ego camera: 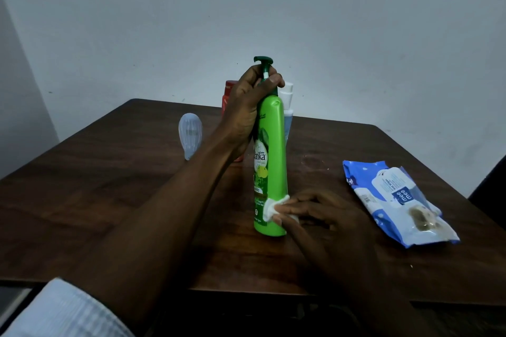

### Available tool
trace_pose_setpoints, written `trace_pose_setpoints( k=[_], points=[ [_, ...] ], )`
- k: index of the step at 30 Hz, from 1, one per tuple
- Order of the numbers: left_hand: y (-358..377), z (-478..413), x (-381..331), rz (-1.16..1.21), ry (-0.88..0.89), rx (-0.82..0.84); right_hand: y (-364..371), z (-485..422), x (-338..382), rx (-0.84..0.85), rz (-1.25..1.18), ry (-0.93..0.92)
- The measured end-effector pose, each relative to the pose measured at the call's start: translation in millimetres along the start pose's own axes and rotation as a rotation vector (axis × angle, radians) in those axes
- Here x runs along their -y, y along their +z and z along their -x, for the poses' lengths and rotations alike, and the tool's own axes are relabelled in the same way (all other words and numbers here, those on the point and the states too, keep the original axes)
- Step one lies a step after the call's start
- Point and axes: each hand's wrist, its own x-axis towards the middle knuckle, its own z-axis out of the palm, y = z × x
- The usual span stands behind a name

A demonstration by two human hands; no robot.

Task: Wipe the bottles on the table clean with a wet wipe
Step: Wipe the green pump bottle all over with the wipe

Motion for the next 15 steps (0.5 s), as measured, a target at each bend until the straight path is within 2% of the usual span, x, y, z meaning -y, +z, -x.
trace_pose_setpoints(
  k=[8, 15],
  points=[
    [-11, -1, -4, -0.016, -0.002, 0.097, 1, -60, 9, -0.081, -0.131, 0.035],
    [-16, 0, -11, 0.003, 0.006, 0.116, 1, -113, 17, -0.186, -0.086, -0.03]
  ],
)
